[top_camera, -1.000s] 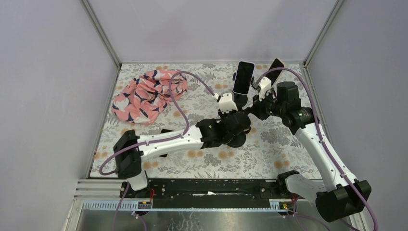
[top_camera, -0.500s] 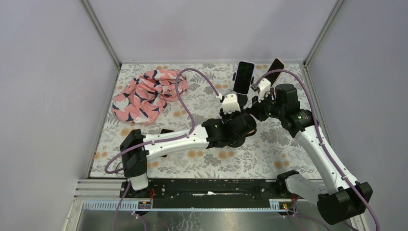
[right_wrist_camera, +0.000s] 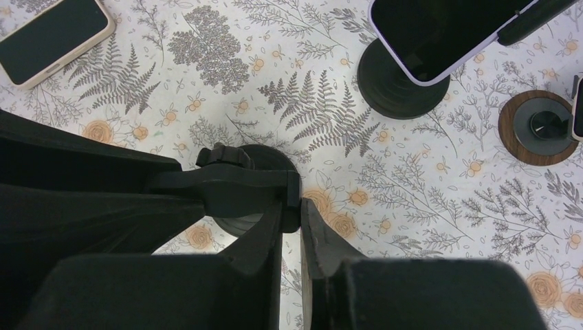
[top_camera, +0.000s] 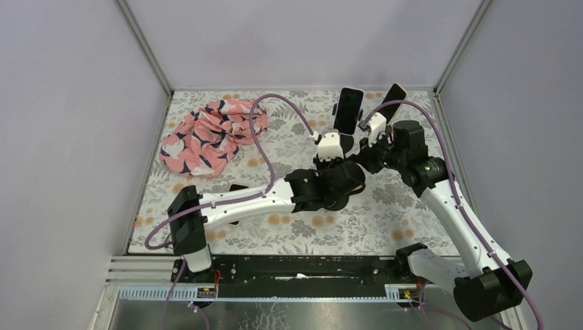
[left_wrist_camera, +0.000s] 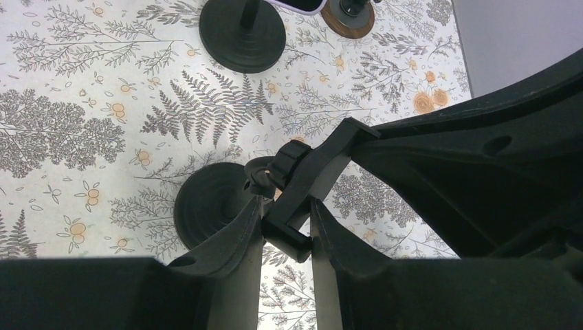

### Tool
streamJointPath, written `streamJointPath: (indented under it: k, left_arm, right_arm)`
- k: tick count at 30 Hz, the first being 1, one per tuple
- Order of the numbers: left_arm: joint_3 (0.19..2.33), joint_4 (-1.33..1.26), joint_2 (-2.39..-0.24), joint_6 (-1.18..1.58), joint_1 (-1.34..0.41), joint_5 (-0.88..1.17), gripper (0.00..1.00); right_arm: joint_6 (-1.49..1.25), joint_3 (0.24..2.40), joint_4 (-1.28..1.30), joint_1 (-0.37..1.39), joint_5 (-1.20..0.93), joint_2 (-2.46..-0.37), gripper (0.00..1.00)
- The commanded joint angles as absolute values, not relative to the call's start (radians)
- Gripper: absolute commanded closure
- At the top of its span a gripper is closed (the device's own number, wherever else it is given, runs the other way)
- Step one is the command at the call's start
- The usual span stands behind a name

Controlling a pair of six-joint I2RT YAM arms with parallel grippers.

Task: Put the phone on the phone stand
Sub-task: Adjust the phone stand at the center of the board.

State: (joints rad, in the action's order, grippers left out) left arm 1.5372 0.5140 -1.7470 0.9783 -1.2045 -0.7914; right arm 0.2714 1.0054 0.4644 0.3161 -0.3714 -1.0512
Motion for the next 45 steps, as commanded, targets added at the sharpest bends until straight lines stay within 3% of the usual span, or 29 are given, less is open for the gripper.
streamJointPath:
  k: [1,3,7,14,21,23,24,30,39,45]
  left_arm:
    - [1.523,0.490,-1.720,0.943,-1.197,-0.832,0.81]
    - [1.520,0.491,-1.716,0.941,-1.197,-0.824,0.88]
    - [1.508,0.489,-1.703,0.940,-1.197,-0.811,0.91]
    - [1.488,0.490,-1.682,0.935,-1.197,-0.802,0.92]
    - [1.485,0.477,-1.676,0.912,-1.195,-0.790,0.92]
    - [1.481,0.471,-1.672,0.905,-1.195,-0.785,0.92]
    - [1.476,0.465,-1.670,0.901,-1.195,-0.782,0.92]
    - [1.438,0.423,-1.632,0.875,-1.191,-0.755,0.92]
    - [1.379,0.382,-1.596,0.868,-1.177,-0.710,0.92]
    - [1.366,0.363,-1.592,0.854,-1.171,-0.682,0.92]
  right_arm:
    - [0.264,0.998,0.489,0.326,-0.400,-1.037,0.95]
    - [0.265,1.001,0.492,0.325,-0.405,-1.035,0.89]
    - [0.264,1.007,0.496,0.325,-0.425,-1.035,0.75]
    - [0.285,1.046,0.525,0.319,-0.459,-1.043,0.35]
    - [0.350,1.175,0.640,0.291,-0.424,-1.029,0.17]
    - [0.361,1.206,0.670,0.287,-0.399,-1.027,0.03]
    - [0.359,1.215,0.674,0.285,-0.385,-1.029,0.01]
    - [0.381,1.257,0.766,0.263,-0.490,-1.100,0.03]
    - [0.397,1.171,0.773,0.294,-0.598,-1.185,0.32]
    - [0.405,1.213,0.743,0.295,-0.584,-1.218,0.33]
